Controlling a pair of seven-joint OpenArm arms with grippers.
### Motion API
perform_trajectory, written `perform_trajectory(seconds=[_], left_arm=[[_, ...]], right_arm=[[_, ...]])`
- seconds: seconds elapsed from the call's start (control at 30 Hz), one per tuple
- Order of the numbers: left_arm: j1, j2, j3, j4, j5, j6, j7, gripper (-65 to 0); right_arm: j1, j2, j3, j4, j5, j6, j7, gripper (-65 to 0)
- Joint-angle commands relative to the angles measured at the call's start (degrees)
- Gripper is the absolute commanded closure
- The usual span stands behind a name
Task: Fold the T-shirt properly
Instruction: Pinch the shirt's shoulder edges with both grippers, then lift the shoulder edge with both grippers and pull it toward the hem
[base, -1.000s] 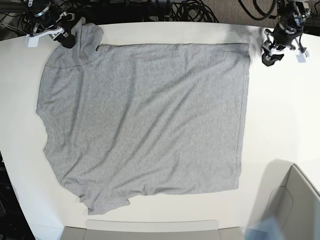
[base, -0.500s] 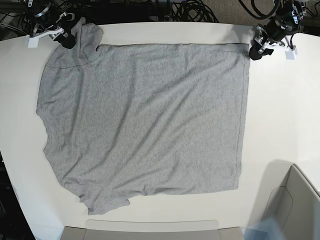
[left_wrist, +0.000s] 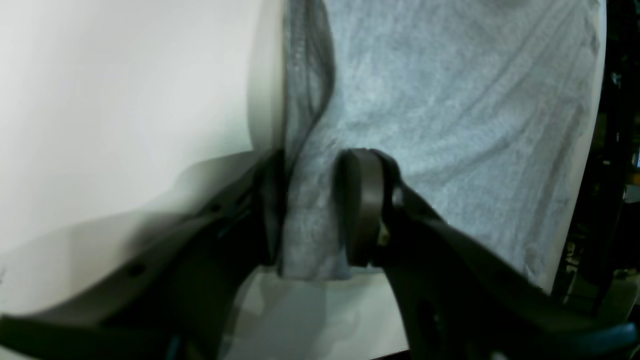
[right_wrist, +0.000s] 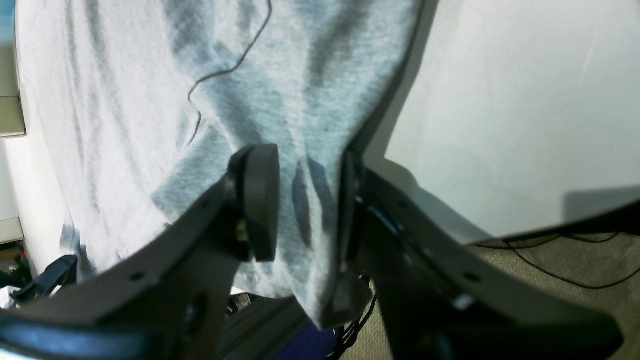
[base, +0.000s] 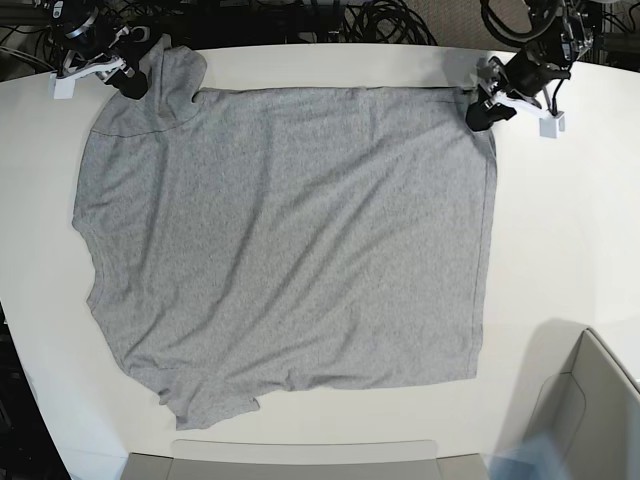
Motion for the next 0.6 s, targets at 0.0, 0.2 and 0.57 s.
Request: perform_trajectory(seconds=[0.0,0.2,0.57], left_arm=[[0.8,-0.2,-0.1,-0.3,2.2,1.2,1.1,-20.2],[0.5,1.4,-0.1,-0.8,7.4,1.0,0.6,-1.5],[4.3,3.0,-6.9,5.7,8.5,1.1,1.2,0.0]], right_arm=[[-0.4,0.5,0.3,0.8,-0.1,-0.4,-0.2,-18.9],[1.2,2.0,0.3,0.5,-0.2,-0.4,-0.3,0.0],[-1.2,1.7,2.5,11.3,-8.1,-0.4,0.1,0.0]])
